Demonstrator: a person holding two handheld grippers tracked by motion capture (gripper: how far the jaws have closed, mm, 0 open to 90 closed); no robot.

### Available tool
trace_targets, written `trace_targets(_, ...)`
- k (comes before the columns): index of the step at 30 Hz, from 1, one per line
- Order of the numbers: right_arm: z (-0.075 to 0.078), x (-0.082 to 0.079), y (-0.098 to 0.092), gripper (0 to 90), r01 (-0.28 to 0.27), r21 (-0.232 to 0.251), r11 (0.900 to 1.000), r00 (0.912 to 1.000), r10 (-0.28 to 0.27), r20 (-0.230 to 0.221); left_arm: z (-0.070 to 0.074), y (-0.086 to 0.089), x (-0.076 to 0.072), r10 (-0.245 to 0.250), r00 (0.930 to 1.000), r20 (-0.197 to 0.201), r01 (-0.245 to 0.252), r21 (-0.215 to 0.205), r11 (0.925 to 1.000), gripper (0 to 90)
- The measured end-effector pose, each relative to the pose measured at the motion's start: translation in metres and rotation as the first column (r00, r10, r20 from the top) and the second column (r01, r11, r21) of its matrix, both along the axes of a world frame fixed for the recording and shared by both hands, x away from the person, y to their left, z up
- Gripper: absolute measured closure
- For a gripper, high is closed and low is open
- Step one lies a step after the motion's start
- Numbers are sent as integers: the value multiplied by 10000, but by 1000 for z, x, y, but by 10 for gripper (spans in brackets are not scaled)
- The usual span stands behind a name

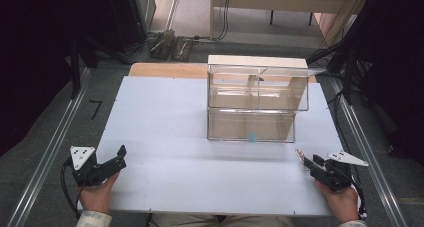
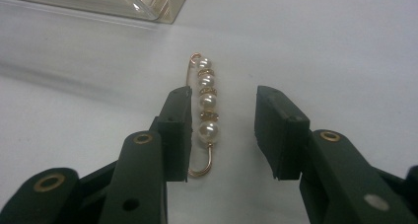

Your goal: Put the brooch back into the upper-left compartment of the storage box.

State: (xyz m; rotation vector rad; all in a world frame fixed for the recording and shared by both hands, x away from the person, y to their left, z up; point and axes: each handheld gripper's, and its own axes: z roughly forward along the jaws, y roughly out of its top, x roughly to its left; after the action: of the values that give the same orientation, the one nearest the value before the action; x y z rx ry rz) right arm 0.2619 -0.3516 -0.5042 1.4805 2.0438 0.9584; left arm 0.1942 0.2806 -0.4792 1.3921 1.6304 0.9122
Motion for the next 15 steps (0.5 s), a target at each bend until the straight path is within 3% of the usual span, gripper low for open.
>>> trace_targets(15,-2,1,3,657,-168,-261,9995,9997,164,-181,0,0,0,-28,10000,-17,28,6,10000,11)
